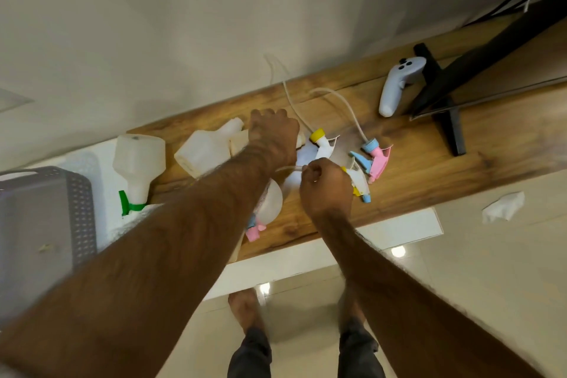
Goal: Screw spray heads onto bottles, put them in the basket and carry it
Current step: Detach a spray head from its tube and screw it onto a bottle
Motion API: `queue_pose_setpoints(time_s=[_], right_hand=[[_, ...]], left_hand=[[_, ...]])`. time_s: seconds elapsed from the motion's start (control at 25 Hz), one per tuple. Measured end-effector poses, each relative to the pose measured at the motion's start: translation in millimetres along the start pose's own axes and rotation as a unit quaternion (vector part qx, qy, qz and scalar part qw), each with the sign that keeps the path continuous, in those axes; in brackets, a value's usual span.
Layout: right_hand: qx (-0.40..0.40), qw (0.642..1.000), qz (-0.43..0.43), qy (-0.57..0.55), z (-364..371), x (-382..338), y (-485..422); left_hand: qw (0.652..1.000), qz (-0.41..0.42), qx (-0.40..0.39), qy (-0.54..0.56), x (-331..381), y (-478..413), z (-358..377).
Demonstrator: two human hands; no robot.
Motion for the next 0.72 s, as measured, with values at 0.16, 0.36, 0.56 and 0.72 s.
queue_pose_setpoints(time_s=[0.16,0.36,0.56,0.72], right_hand=[[0.053,0.994,-0.052,0.086,-22,-15,-34],[-0.026,0.96,-0.064,0.272,-3,-23,-75],[-0.012,0.95,-0.094,0.297,-9,-34,-81],[0.002,0.983,-0.096,0.154,-51,-38,-60]], left_hand=[[1.0,-0.009,0.002,-0.006,-10,-16,-12],[0.994,0.012,0.054,0.093,-34,-6,-20],[0.954,0.04,0.163,0.25,-48,23,-20],[0.923,0.02,0.227,0.311,-65,32,-20]])
Point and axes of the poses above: each hand's wrist, its own y-axis away from the middle knuckle, its own z-axis out of the palm, x = y × z, the point moved 6 cm from there along -y, towards the middle knuckle, and after that the axes turned 11 degrees about -y, right-handed, at the moved point
